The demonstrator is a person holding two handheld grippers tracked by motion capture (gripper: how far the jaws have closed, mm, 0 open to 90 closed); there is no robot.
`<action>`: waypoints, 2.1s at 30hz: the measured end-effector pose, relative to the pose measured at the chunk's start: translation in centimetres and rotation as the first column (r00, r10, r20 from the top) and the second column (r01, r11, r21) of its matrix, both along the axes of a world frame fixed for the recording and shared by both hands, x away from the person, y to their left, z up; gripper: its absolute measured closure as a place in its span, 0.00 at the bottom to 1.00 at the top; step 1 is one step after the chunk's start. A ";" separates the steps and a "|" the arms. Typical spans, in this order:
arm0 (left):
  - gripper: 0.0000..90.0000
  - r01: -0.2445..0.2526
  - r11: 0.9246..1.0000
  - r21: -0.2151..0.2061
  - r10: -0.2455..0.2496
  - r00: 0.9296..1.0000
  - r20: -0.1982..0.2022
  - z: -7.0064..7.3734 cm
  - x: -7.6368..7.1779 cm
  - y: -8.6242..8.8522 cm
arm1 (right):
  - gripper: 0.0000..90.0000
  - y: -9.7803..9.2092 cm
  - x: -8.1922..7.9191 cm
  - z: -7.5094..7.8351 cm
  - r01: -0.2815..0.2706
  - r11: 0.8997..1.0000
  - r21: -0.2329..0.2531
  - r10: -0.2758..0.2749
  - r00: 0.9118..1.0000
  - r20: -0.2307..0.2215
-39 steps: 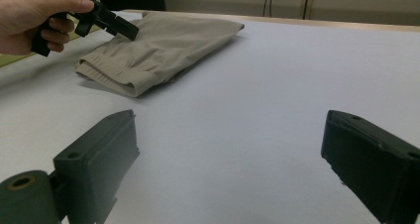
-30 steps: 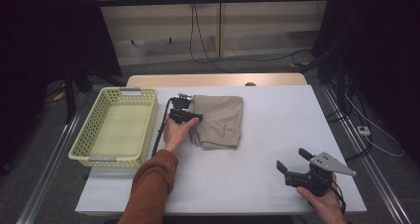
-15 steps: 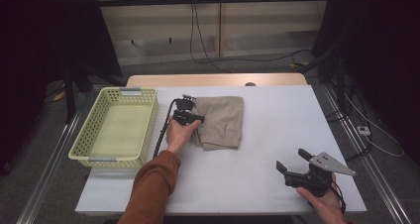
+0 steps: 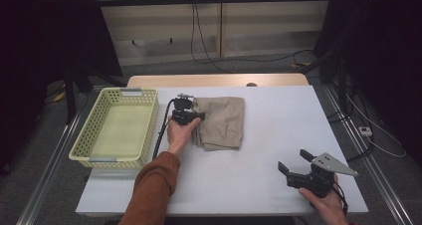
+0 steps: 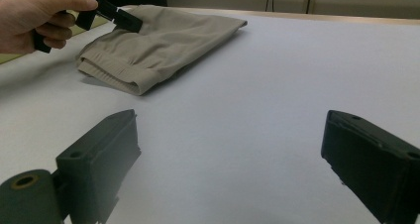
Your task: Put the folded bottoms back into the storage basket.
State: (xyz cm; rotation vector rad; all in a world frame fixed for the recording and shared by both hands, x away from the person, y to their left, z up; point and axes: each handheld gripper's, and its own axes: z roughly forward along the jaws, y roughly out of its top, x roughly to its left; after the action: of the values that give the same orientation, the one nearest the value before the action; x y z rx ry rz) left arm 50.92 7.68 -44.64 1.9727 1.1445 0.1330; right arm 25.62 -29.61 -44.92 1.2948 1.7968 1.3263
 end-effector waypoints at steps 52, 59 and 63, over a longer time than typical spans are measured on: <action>0.93 0.099 0.992 -0.079 -0.077 0.965 0.252 8.0 -2.9 0.5 | 0.08 0.0 0.0 0.0 0.002 1.000 0.010 -0.002 1.000 -0.005; 0.93 0.110 0.991 -0.078 -0.083 0.954 0.287 9.0 -3.5 0.9 | 0.08 0.0 0.0 0.0 0.003 1.000 0.010 -0.002 1.000 -0.005; 0.93 0.119 0.990 -0.071 -0.092 0.946 0.310 9.5 -3.9 1.1 | 0.08 0.0 -0.1 0.1 0.002 1.000 0.009 -0.002 1.000 -0.004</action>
State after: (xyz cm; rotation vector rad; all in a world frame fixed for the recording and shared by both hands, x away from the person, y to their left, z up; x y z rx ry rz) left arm 47.00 8.78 -35.10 1.8520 0.8275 0.3156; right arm 25.56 -29.63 -44.86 1.3048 1.7936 1.3334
